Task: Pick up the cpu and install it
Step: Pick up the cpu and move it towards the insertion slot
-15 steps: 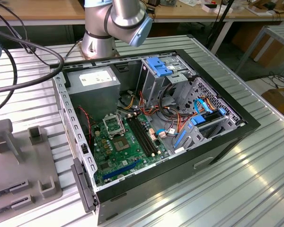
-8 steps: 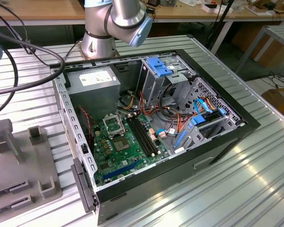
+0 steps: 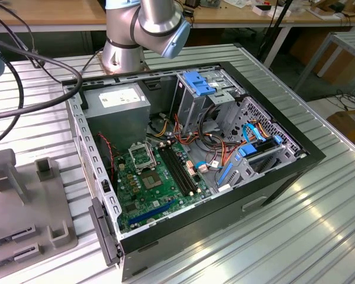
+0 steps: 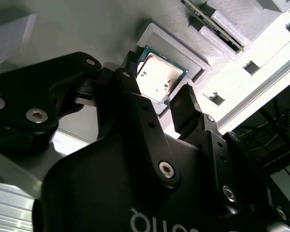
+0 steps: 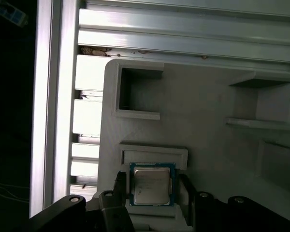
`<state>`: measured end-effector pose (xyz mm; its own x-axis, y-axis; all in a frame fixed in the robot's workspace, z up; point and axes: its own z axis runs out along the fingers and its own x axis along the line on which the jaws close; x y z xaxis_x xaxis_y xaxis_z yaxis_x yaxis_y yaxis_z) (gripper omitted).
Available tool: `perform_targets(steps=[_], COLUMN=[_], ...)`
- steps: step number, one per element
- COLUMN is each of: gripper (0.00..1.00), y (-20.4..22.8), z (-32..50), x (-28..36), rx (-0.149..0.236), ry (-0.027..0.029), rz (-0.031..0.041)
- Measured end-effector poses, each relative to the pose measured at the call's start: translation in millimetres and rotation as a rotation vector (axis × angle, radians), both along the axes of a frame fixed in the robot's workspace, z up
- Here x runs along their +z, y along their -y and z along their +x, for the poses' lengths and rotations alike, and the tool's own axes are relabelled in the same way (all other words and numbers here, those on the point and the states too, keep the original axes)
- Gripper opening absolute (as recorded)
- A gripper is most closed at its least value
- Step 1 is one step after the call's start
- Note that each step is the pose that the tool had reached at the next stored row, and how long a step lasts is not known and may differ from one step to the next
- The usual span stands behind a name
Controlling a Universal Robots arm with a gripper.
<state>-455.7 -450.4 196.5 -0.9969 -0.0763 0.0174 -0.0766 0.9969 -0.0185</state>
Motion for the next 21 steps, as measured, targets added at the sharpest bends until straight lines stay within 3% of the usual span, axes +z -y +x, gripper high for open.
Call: perform_targets(steps=[8,21], gripper=[0.55,0.55], y=[0.1,0.0], z=[0.0,-0.1], x=[-1.5,-2.9], rx=[0.024,0.031], ry=[0.0001,0.0002], rz=[0.0001,0.0001])
